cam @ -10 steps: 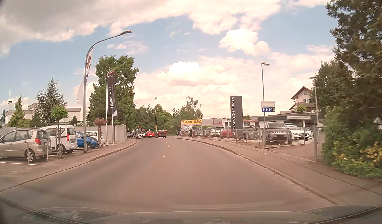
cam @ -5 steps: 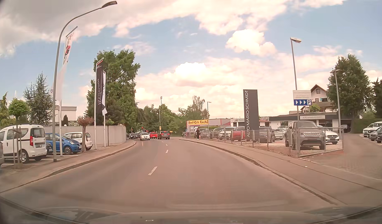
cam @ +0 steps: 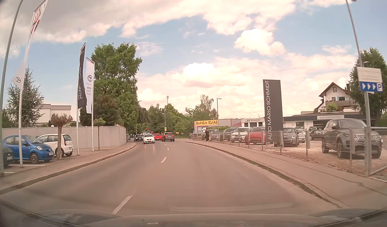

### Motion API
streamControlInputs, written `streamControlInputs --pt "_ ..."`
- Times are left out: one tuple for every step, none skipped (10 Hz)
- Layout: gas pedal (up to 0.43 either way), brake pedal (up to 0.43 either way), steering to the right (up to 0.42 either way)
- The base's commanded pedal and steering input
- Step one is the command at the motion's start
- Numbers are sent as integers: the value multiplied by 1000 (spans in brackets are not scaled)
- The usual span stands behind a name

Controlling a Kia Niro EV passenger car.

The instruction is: Follow the waypoints while adhering to traffic rules and regulations

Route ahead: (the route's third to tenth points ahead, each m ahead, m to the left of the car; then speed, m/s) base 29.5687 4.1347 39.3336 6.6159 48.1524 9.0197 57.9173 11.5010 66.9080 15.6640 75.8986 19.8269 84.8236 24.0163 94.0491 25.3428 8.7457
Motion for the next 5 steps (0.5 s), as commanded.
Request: streamControlInputs --pt "8 18 -28" --pt "8 18 -29" --pt "8 18 -30" --pt "8 18 -30" --pt "8 18 -31"
